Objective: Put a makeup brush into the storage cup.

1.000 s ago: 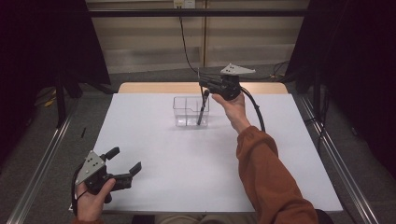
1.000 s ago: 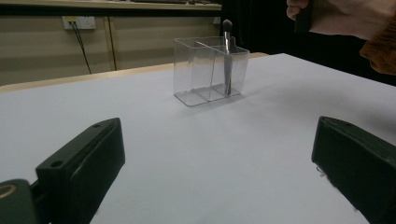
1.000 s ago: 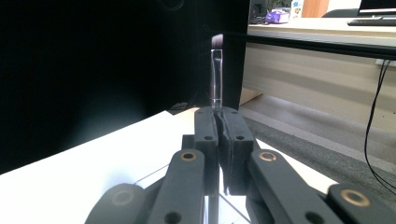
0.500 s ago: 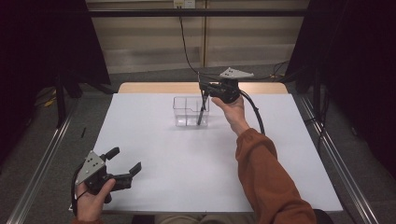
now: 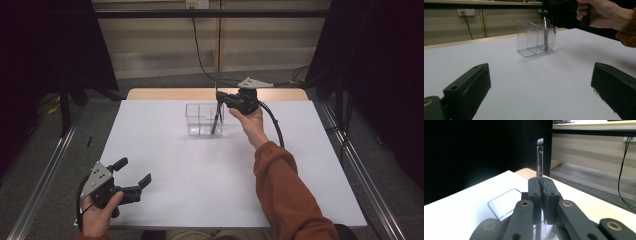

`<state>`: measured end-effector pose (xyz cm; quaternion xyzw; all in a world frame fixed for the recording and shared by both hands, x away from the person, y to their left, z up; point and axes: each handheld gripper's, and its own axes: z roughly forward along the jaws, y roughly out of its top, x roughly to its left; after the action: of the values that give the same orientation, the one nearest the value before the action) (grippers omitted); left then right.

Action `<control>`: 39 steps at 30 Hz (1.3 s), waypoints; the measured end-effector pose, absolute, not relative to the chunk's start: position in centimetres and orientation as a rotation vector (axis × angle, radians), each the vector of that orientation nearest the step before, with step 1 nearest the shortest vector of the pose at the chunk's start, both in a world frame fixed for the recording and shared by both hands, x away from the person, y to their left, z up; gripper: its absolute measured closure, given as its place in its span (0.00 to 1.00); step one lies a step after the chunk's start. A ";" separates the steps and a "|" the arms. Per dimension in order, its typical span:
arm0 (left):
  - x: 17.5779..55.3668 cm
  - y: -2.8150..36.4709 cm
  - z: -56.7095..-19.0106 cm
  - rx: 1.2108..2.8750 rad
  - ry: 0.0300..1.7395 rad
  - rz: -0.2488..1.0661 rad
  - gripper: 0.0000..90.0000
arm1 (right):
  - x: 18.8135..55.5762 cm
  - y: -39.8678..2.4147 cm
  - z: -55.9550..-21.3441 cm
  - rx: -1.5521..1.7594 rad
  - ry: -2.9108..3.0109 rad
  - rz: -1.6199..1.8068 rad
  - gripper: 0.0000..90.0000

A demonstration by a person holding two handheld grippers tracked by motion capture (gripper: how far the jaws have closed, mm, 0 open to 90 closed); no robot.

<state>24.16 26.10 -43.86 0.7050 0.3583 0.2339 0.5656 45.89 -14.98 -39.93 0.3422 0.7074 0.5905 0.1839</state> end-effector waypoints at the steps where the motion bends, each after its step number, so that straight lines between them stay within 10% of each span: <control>1: 24.2 26.1 -43.9 1.657 0.843 0.549 0.03 | 45.9 -15.0 -40.1 0.968 1.999 1.661 0.96; 39: 24.2 26.2 -43.9 1.661 0.840 0.547 0.03 | 45.5 -15.7 -42.2 1.032 2.015 1.642 0.95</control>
<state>24.23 26.16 -43.89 0.7063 0.3570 0.2327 0.5652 45.51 -15.68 -42.19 0.3636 0.7097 0.5784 0.1716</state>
